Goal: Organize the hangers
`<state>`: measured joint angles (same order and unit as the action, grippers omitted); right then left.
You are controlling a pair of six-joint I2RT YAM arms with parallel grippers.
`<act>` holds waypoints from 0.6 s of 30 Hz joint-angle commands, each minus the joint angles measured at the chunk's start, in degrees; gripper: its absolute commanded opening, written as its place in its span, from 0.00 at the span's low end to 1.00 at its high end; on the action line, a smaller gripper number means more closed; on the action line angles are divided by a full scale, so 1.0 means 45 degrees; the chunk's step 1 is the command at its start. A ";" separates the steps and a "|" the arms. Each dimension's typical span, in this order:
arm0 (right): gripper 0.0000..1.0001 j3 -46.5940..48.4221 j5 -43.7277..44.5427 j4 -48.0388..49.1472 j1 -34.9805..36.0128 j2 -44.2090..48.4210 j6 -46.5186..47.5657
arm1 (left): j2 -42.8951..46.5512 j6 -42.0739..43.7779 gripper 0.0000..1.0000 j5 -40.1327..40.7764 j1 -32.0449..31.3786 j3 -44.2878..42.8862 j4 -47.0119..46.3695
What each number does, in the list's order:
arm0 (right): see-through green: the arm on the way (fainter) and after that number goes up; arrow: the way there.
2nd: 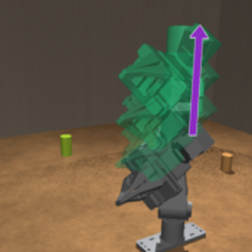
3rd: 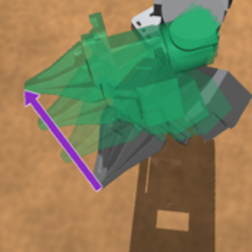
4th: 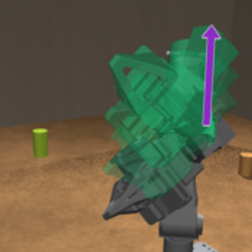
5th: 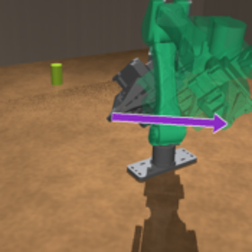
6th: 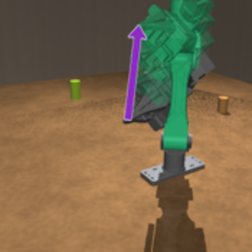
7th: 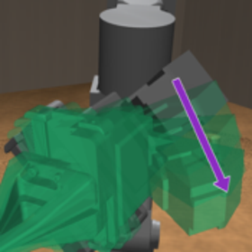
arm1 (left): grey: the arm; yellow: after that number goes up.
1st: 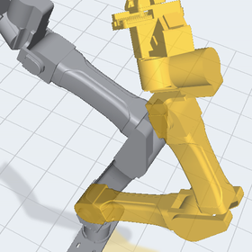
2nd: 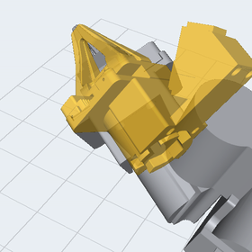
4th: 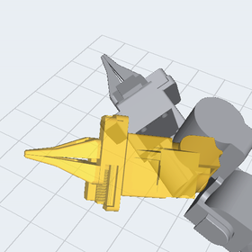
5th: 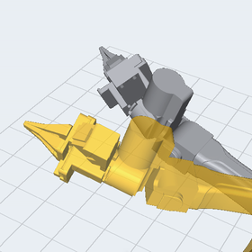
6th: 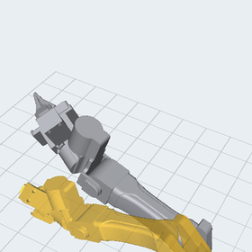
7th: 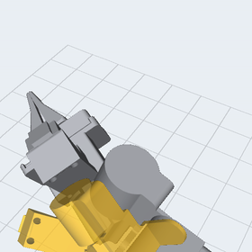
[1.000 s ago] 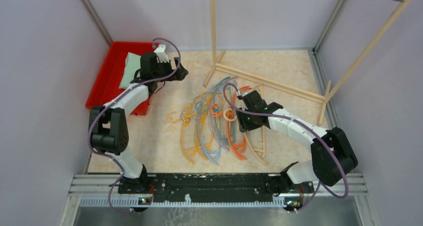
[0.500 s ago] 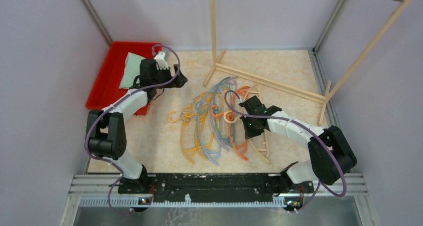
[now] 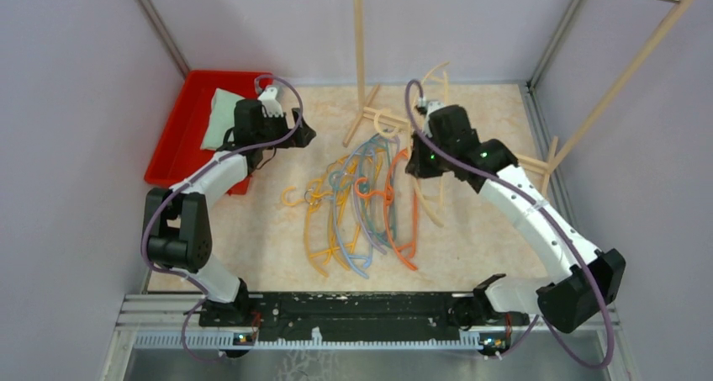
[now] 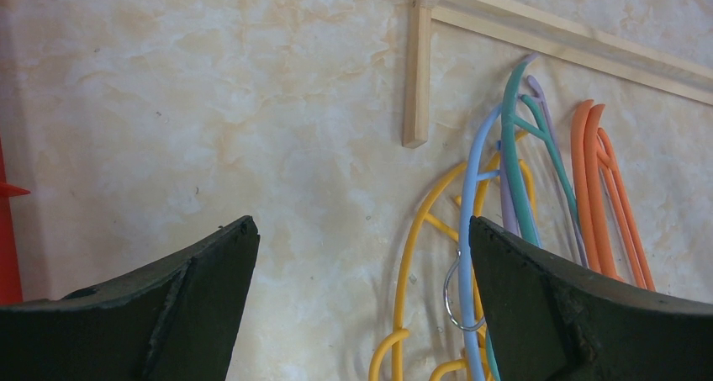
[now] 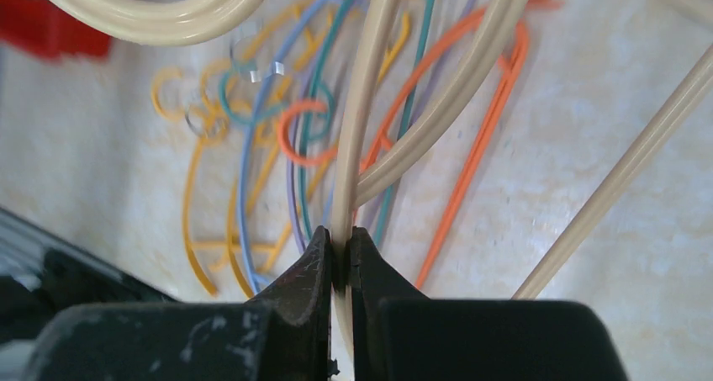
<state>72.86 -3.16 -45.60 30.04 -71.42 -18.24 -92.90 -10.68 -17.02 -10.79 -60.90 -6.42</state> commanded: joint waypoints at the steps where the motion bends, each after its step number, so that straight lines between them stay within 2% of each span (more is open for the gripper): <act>1: 0.00 0.1207 -0.1409 0.3405 -0.2392 0.0253 -0.2127 | -0.0060 0.0103 1.00 -0.0207 -0.0064 -0.0252 -0.0287; 4: 0.00 0.1325 -0.2035 0.6218 -0.3399 -0.0042 -0.3002 | -0.0077 0.0345 1.00 -0.0107 -0.0064 -0.0306 -0.0287; 7: 0.00 0.2464 -0.2306 0.7468 -0.3932 -0.0988 -0.3028 | -0.0032 0.0488 1.00 0.0028 -0.0064 -0.0399 -0.0201; 12: 0.00 0.4711 -0.2666 0.8207 -0.4498 -0.2265 -0.2793 | 0.0159 0.0710 1.00 0.0356 -0.0064 -0.0363 -0.0089; 18: 0.00 0.5967 -0.2483 0.8676 -0.4950 -0.2886 -0.2561 | 0.0336 0.0863 1.00 0.0556 -0.0061 0.0072 -0.0112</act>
<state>94.02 -13.43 -14.13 9.23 -83.94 -30.55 -92.90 -8.16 -15.46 -10.87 -60.93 -6.42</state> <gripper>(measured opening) 0.044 0.996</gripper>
